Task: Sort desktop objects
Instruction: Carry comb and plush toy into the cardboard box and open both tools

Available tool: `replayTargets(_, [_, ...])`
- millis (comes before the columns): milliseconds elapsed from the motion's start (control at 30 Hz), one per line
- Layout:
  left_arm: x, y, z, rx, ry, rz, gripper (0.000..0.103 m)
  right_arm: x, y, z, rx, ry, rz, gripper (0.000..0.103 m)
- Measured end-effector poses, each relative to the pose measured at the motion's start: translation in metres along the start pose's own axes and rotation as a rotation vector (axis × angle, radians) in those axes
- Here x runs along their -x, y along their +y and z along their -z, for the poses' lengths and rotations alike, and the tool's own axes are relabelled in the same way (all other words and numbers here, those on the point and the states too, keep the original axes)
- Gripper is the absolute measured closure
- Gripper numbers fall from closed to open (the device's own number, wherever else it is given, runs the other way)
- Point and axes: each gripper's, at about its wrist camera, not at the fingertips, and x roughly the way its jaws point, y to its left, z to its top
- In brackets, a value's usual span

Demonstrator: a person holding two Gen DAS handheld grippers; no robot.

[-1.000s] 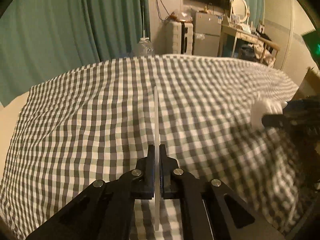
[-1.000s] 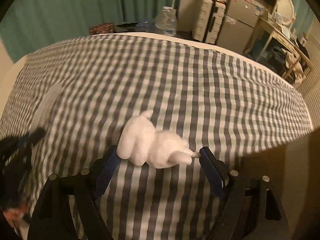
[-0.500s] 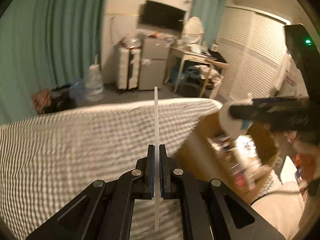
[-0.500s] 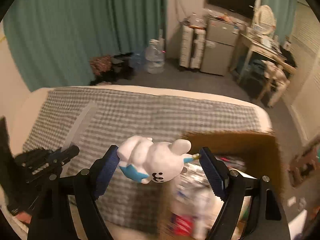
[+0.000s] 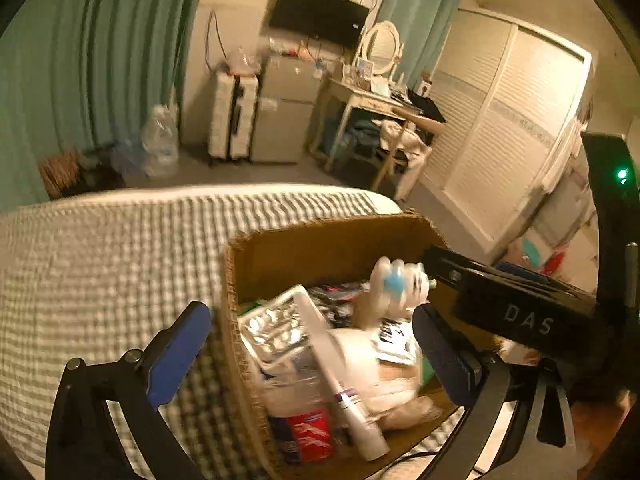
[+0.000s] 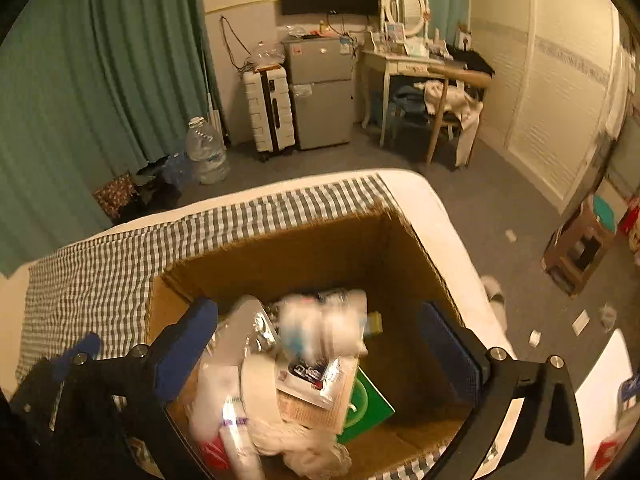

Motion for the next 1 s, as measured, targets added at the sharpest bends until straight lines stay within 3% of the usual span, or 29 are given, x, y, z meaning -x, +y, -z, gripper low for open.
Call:
replayTargets(100, [0.026,0.003,0.003,-0.018,-0.054,-0.118,0.000,0.012,-0.014,0.015,-0.034,-0.009,-0.060,0.001])
replayTargets(233, [0.065,0.016,0.019,0.011,-0.168,-0.196,0.000,0.039,-0.009,0.039,-0.029,-0.068,-0.119,0.001])
replayTargets(367, [0.066,0.036,0.042,0.052,-0.147,-0.345,0.000,0.046,0.005,0.049,-0.024,-0.107,-0.171,0.000])
replayTargets(467, [0.059,0.058,0.066,0.132,-0.132,-0.355,0.000,0.041,0.026,0.069,0.034,-0.067,-0.156,0.000])
replayTargets(500, [0.058,0.062,0.075,0.155,-0.123,-0.361,0.000,0.039,0.037,0.078,0.106,-0.063,-0.140,0.000])
replayTargets(633, [0.041,0.075,0.086,0.208,-0.048,-0.368,0.000,0.035,0.057,0.104,0.236,-0.101,-0.087,0.000])
replayTargets(833, [0.051,0.075,0.090,0.190,-0.097,-0.384,0.000,0.021,0.053,0.103,0.187,-0.059,-0.111,0.000])
replayTargets(1000, [0.047,0.077,0.094,0.175,-0.059,-0.334,0.000,0.015,0.044,0.101,0.137,-0.054,-0.129,0.000])
